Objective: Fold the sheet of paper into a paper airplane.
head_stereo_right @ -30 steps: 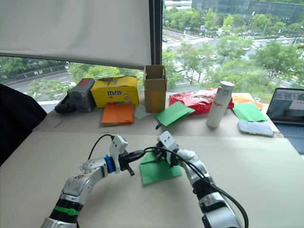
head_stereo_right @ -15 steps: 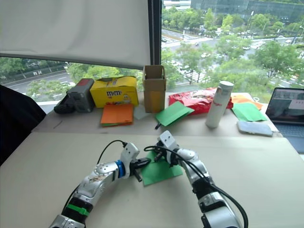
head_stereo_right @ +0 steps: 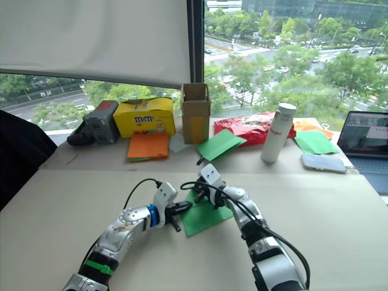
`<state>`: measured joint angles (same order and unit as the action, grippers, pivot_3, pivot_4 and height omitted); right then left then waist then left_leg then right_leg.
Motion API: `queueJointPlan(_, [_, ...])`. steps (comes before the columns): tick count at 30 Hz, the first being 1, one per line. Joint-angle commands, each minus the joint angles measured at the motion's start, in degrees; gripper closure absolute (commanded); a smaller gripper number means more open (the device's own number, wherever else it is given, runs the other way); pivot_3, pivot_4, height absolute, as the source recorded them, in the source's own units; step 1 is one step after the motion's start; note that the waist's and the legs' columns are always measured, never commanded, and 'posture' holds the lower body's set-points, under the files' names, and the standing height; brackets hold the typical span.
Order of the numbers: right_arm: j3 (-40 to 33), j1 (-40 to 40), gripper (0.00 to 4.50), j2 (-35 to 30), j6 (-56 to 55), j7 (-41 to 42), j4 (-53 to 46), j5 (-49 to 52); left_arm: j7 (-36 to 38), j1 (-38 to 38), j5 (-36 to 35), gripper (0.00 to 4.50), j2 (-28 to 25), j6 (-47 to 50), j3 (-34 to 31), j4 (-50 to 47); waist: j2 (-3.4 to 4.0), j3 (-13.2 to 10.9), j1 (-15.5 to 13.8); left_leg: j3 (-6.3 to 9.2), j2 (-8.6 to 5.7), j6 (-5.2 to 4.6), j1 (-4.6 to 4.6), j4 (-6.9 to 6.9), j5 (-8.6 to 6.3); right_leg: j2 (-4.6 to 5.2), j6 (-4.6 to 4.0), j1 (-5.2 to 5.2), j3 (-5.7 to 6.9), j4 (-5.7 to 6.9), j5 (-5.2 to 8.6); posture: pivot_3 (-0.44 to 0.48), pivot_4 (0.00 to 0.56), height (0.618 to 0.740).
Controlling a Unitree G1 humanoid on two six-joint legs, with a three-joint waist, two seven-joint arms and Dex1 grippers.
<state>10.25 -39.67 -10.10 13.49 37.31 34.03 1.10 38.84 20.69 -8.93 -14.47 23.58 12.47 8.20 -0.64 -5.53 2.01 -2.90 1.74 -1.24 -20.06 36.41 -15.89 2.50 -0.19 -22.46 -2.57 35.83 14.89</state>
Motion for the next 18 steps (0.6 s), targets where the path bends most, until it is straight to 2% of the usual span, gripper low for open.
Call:
queueJointPlan(1, [-3.4, 0.2, 4.5, -2.7, 2.5, 0.6, -7.5, 2.3, -0.2, 0.1, 1.1, 4.45, 0.2, -0.1, 0.8, 1.7, 0.02, 0.0, -0.2, 0.0, 0.0, 0.0, -0.01, 0.0, 0.0, 0.01, 0.0, 0.0, 0.01, 0.0, 0.0, 0.0, 0.15, 0.74])
queueJointPlan(9, [-7.0, 4.2, 4.5, -11.1, 12.6, 2.9, -21.4, 5.6, 0.1, 0.9, 1.1, 4.45, 0.6, -1.2, 0.8, 3.1, 0.02, 0.0, -0.7, 0.0, 0.0, 0.0, -0.1, -0.05, 0.0, 0.04, 0.0, -0.01, 0.02, -0.13, 0.0, 0.0, 0.15, 0.74])
queueJointPlan(14, [-6.6, 11.7, 4.5, -18.6, 19.9, 6.0, -29.7, 5.9, -0.4, 1.5, 1.0, 4.45, 1.5, -2.4, 0.4, 4.3, 0.0, 0.0, -1.1, -0.01, 0.0, 0.0, -0.16, -0.09, 0.0, -0.03, 0.01, -0.01, 0.01, -0.27, 0.01, 0.0, 0.15, 0.74])
queueJointPlan(18, [-4.8, 17.6, 4.5, -20.8, 21.3, 8.0, -32.5, 5.9, -0.5, 1.7, 1.0, 4.45, 1.9, -2.9, 0.4, 5.0, -0.05, -0.1, -1.1, -0.01, -0.01, -0.01, -0.2, -0.1, 0.0, -0.1, 0.02, 0.09, 0.01, -0.42, 0.01, 0.0, 0.15, 0.74])
